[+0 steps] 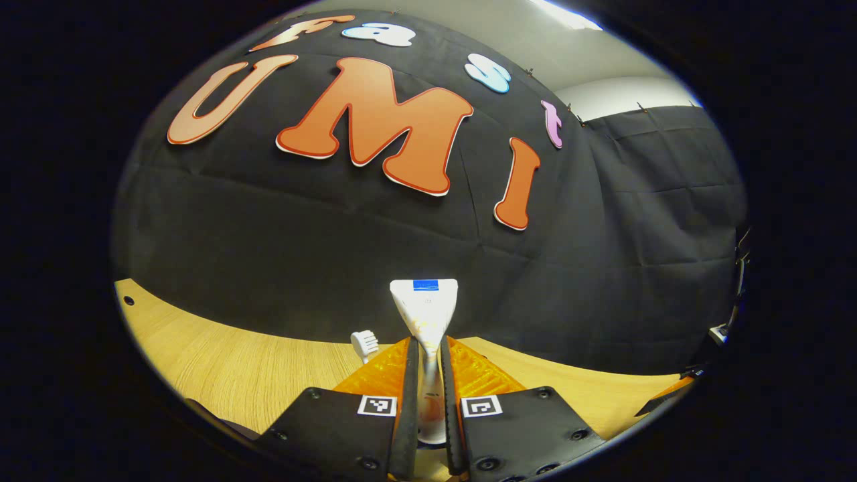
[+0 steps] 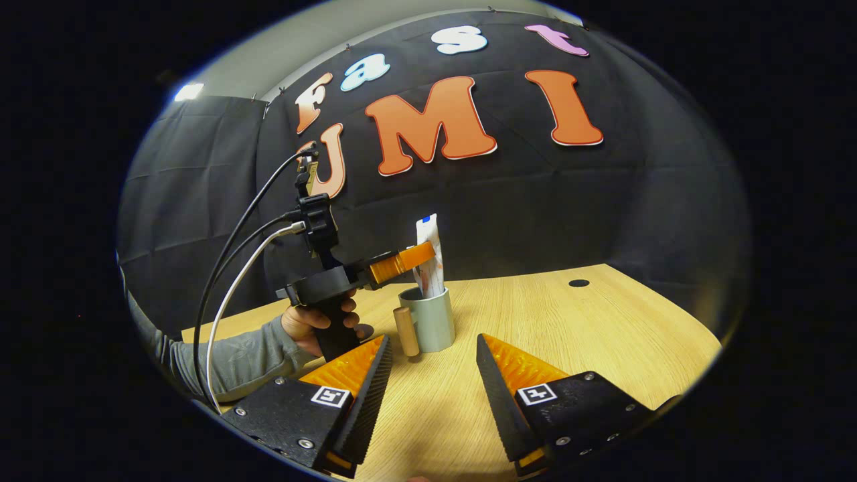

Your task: Put the toothbrush and toothpaste on the desktop into the cup, then pick up the cup and place it on the coaster on the desktop.

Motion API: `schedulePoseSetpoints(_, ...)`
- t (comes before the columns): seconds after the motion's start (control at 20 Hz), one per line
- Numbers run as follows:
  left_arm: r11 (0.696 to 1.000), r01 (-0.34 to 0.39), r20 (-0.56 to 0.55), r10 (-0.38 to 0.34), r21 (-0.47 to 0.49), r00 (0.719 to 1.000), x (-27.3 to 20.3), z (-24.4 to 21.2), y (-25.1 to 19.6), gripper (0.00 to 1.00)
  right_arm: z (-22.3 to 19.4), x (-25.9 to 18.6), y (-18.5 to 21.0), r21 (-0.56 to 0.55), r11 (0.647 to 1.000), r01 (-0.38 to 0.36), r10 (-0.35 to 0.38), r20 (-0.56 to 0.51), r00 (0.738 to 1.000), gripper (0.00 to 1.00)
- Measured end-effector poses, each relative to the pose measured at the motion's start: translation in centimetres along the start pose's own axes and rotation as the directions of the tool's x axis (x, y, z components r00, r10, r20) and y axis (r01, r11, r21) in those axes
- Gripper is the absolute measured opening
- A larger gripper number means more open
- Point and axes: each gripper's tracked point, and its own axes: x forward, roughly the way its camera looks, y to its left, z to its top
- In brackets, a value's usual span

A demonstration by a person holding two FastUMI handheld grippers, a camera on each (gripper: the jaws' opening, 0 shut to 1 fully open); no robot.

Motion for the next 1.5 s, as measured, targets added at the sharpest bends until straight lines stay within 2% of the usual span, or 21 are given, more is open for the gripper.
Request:
schedulePoseSetpoints(0.1, 1.0, 0.004, -0.012, -0.004, 0.002, 1.0, -0.3, 0.0, -0.2, 0.21, -0.1, 0.0, -0.1, 0.005, 1.0, 0.002, -0.002, -0.005, 1.0, 0.76)
schedulePoseSetpoints(0.3, 0.998, 0.013, -0.039, -0.01, 0.069, 0.999, -1.5, 0.1, -0.4, 0.25, -0.4, 0.4, 0.1, 0.017, 1.0, -0.001, 0.001, -0.016, 1.0, 0.76)
schedulePoseSetpoints(0.4, 0.998, 0.028, -0.038, -0.026, 0.065, 0.999, -2.5, 0.8, -0.5, 0.31, -0.4, 0.6, 0.4, 0.016, 1.0, -0.013, 0.013, -0.017, 1.0, 0.76)
schedulePoseSetpoints(0.6, 0.995, 0.046, -0.051, -0.041, 0.085, 0.998, -4.5, 2.3, -0.6, 0.29, -0.1, 1.3, 1.7, -0.007, 1.0, -0.03, 0.03, -0.025, 0.999, 0.77)
schedulePoseSetpoints(0.65, 0.995, 0.048, -0.058, -0.042, 0.092, 0.997, -5.1, 2.7, -0.6, 0.34, 0.0, 1.9, 2.0, -0.011, 0.999, -0.031, 0.031, -0.031, 0.999, 0.77)
schedulePoseSetpoints(0.7, 0.994, 0.042, -0.054, -0.037, 0.1, 0.998, -5.9, 3.3, -0.4, 0.46, 0.3, 2.4, 2.3, -0.015, 0.999, -0.033, 0.032, -0.037, 0.999, 0.76)
schedulePoseSetpoints(0.8, 0.993, 0.022, -0.036, -0.018, 0.113, 0.999, -7.2, 4.5, 0.1, 0.62, 0.5, 3.3, 2.9, -0.025, 0.999, -0.032, 0.031, -0.054, 0.998, 0.76)
schedulePoseSetpoints(0.9, 0.989, -0.026, -0.027, 0.03, 0.144, 0.999, -8.5, 5.2, 1.4, 0.77, 0.8, 4.2, 3.2, -0.043, 0.999, -0.026, 0.023, -0.07, 0.997, 0.77)
schedulePoseSetpoints(1.05, 0.984, -0.083, -0.013, 0.086, 0.159, 0.996, -10.7, 6.6, 2.7, 0.79, 1.8, 5.2, 3.8, -0.073, 0.997, -0.018, 0.012, -0.084, 0.996, 0.77)
schedulePoseSetpoints(1.2, 0.977, -0.137, -0.004, 0.14, 0.164, 0.99, -13.1, 7.6, 4.1, 0.89, 2.3, 6.4, 4.7, -0.107, 0.994, -0.023, 0.011, -0.112, 0.994, 0.77)
schedulePoseSetpoints(1.3, 0.97, -0.175, -0.014, 0.18, 0.168, 0.984, -14.5, 7.7, 5.1, 0.9, 2.6, 7.3, 4.9, -0.141, 0.99, -0.011, -0.009, -0.138, 0.99, 0.78)
schedulePoseSetpoints(1.4, 0.961, -0.214, -0.021, 0.221, 0.174, 0.975, -15.9, 8.1, 6.1, 0.97, 2.4, 8.2, 5.0, -0.17, 0.985, 0.001, -0.03, -0.171, 0.985, 0.78)
schedulePoseSetpoints(1.5, 0.953, -0.24, -0.016, 0.247, 0.184, 0.969, -17.3, 8.6, 6.7, 0.97, 2.2, 9.1, 5.0, -0.184, 0.983, 0.009, -0.048, -0.21, 0.976, 0.78)
